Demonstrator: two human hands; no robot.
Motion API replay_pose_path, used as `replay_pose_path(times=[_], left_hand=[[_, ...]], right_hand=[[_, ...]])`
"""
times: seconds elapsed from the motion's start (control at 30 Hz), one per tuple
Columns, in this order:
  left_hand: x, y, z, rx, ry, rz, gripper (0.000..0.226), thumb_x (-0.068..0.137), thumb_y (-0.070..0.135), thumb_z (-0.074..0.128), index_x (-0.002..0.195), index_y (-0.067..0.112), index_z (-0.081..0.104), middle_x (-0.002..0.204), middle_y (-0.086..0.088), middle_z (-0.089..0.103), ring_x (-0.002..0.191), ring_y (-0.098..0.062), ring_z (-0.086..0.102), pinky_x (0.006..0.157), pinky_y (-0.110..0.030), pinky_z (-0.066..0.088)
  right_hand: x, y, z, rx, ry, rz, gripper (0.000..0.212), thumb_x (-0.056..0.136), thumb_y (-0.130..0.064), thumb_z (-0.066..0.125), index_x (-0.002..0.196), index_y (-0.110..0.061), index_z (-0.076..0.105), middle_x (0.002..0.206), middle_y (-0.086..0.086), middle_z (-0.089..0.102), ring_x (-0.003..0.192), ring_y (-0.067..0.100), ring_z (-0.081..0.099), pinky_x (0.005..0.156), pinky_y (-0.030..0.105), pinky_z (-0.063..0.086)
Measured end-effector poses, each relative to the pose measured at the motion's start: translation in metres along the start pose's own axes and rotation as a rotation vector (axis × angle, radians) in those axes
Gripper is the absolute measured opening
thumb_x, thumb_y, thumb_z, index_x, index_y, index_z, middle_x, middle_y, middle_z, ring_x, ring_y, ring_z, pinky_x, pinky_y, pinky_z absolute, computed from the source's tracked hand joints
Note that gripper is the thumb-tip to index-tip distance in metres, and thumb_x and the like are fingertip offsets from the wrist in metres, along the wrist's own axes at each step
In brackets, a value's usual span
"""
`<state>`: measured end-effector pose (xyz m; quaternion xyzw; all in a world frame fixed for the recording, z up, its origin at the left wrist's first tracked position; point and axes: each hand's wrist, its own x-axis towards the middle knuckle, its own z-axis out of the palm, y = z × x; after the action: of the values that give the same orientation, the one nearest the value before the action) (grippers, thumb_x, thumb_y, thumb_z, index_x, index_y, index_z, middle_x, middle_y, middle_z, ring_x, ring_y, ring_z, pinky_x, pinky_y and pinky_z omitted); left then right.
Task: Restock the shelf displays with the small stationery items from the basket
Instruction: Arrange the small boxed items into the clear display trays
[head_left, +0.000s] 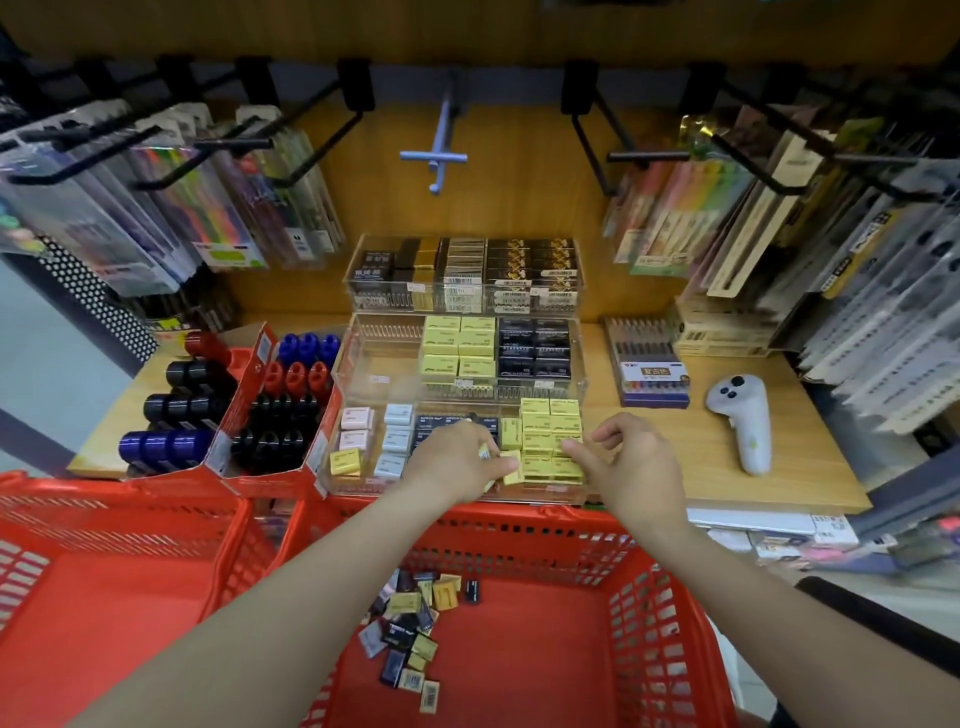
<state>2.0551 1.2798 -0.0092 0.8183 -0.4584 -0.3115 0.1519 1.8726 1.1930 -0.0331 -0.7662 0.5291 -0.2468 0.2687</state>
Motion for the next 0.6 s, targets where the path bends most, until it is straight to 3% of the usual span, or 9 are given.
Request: replay_pose_path(times=[0.1,0.17,0.27,0.33,0.5,0.6], left_hand=[[0.001,-0.002,0.002,0.032,0.061,0.020,0.029,0.089,0.053,0.064,0.082,0.025,0.059,0.125,-0.003,0.065,0.106,-0.022,0.063,0.081,-0.032,0.047],[0.001,-0.001,0.003,0.017,0.067,0.021,0.029,0.089,0.054,0.063,0.082,0.026,0.059,0.124,-0.004,0.065,0.100,-0.021,0.063,0.071,-0.028,0.043],[-0.003,0.000,0.002,-0.031,0.057,0.013,0.028,0.091,0.055,0.059,0.082,0.029,0.058,0.124,-0.010,0.066,0.066,-0.011,0.061,0.052,-0.024,0.034],[-0.006,-0.001,0.000,-0.037,0.044,0.016,0.025,0.093,0.053,0.057,0.081,0.031,0.059,0.126,-0.010,0.066,0.051,-0.007,0.053,0.051,-0.023,0.035],[-0.015,-0.004,-0.004,-0.075,0.001,0.038,0.023,0.094,0.049,0.058,0.090,0.027,0.064,0.129,-0.007,0.065,0.068,-0.014,0.065,0.061,-0.025,0.041],[-0.020,-0.004,-0.007,-0.205,0.015,0.023,0.025,0.094,0.049,0.059,0.091,0.024,0.064,0.120,-0.001,0.066,0.079,-0.012,0.066,0.063,-0.024,0.040]], right_hand=[[-0.017,-0.006,-0.003,0.005,-0.036,-0.245,0.032,0.079,-0.047,0.075,0.093,-0.023,0.059,0.093,-0.011,0.051,0.079,0.001,0.048,0.069,0.018,0.040],[-0.029,-0.013,-0.002,-0.059,-0.127,-0.442,0.031,0.077,-0.045,0.077,0.092,-0.021,0.065,0.092,-0.010,0.054,0.085,0.006,0.053,0.076,0.026,0.046],[-0.034,-0.022,0.006,-0.105,-0.149,-0.454,0.031,0.076,-0.042,0.080,0.093,-0.019,0.069,0.092,-0.007,0.058,0.090,0.014,0.058,0.080,0.038,0.049],[-0.033,-0.025,0.011,-0.108,-0.128,-0.400,0.029,0.077,-0.039,0.080,0.093,-0.018,0.070,0.092,-0.006,0.060,0.089,0.015,0.059,0.082,0.039,0.050],[-0.029,-0.025,0.020,-0.110,-0.109,-0.319,0.022,0.080,-0.034,0.078,0.095,-0.019,0.071,0.094,-0.008,0.063,0.090,0.013,0.062,0.085,0.040,0.051],[-0.028,-0.029,0.016,-0.073,-0.125,-0.308,0.024,0.079,-0.033,0.080,0.096,-0.018,0.069,0.095,-0.008,0.059,0.087,0.010,0.060,0.085,0.035,0.051]])
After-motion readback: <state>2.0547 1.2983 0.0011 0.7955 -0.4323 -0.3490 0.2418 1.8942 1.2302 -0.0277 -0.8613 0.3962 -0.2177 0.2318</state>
